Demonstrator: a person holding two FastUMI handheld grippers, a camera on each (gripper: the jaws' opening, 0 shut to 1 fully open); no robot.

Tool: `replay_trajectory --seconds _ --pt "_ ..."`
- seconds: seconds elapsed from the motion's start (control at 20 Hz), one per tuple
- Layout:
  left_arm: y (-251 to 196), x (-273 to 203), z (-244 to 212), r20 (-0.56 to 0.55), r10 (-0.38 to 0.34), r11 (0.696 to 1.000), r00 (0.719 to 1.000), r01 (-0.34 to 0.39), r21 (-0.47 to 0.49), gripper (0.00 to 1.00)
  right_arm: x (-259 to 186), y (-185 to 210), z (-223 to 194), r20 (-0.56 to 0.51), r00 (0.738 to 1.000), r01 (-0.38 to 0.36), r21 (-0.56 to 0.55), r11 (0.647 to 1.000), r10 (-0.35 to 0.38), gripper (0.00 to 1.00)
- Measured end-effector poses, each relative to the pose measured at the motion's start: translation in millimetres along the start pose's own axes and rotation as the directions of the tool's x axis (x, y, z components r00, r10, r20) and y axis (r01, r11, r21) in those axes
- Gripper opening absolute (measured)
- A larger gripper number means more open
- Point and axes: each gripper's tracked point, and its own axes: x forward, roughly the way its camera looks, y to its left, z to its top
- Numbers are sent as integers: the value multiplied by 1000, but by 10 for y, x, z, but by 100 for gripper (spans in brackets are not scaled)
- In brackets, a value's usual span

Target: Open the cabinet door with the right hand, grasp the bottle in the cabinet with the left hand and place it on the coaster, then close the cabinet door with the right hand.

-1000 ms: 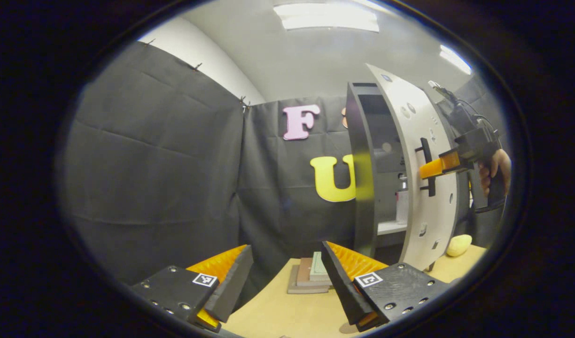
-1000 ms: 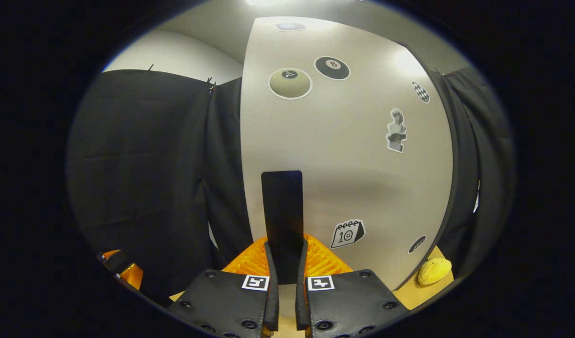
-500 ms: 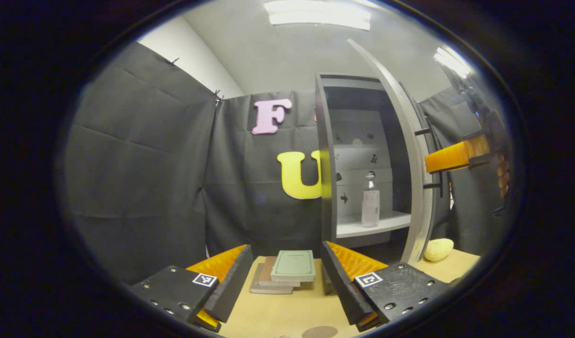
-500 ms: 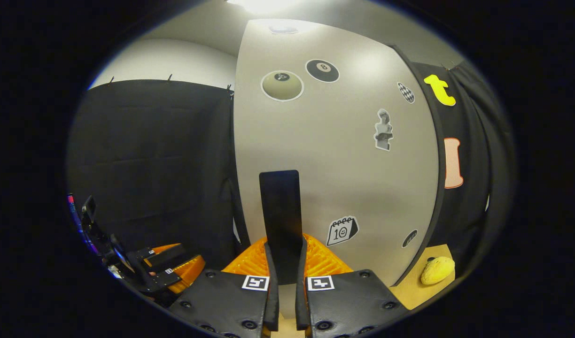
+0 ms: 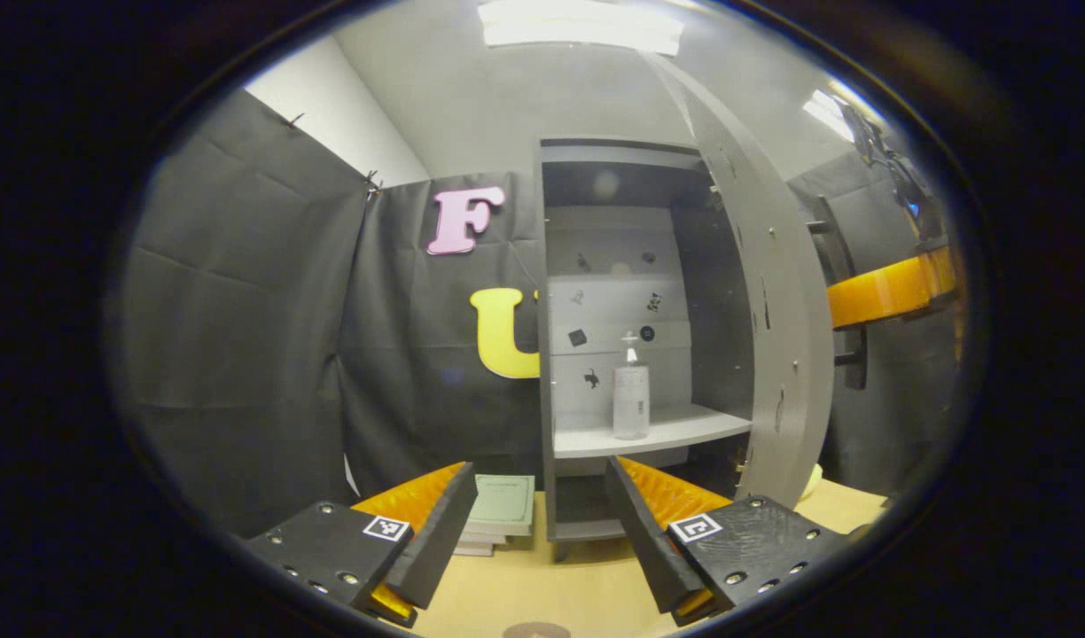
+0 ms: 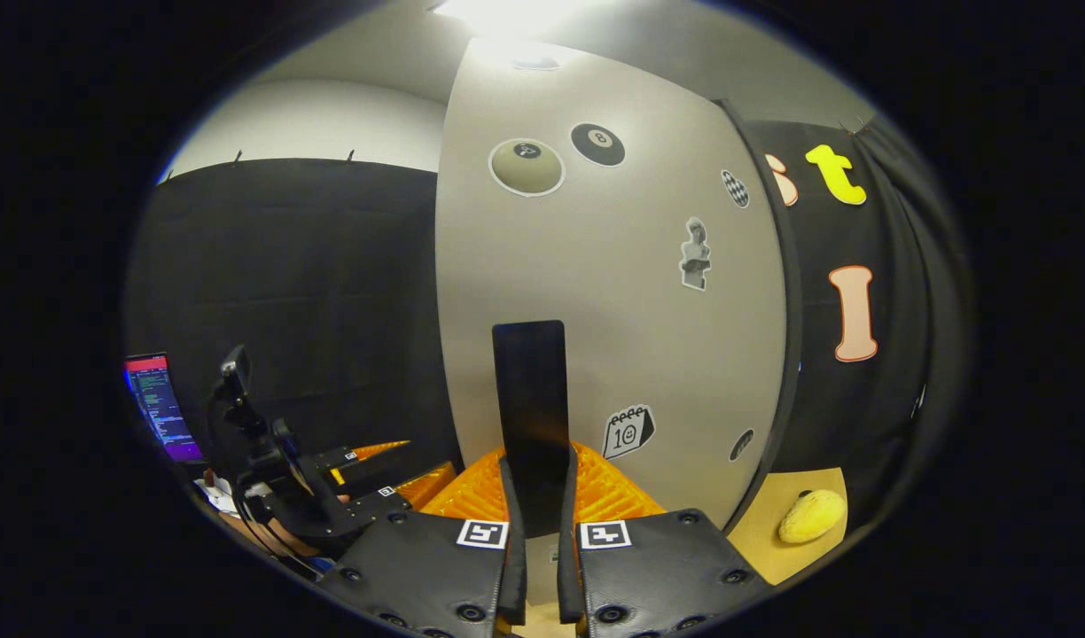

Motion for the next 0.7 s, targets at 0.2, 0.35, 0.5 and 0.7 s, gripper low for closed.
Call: replay_trajectory --seconds 0.2,0.35,0.5,0.7 --pt "-51 -20 68 7 -44 999 999 44 5 89 -72 -61 -8 7 1000 2 -7 1000 -2 16" --pt "-69 -19 35 4 -74 997 997 74 17 89 -130 -106 -12 7 1000 6 -4 1000 -6 16" --pt "-93 -8 7 6 -96 995 995 96 15 89 -177 -170 -10 10 1000 20 -5 1000 -20 15" --pt "-135 -47 59 1 -118 993 993 118 2 89 -254 -288 -9 11 998 68 -13 998 -68 15"
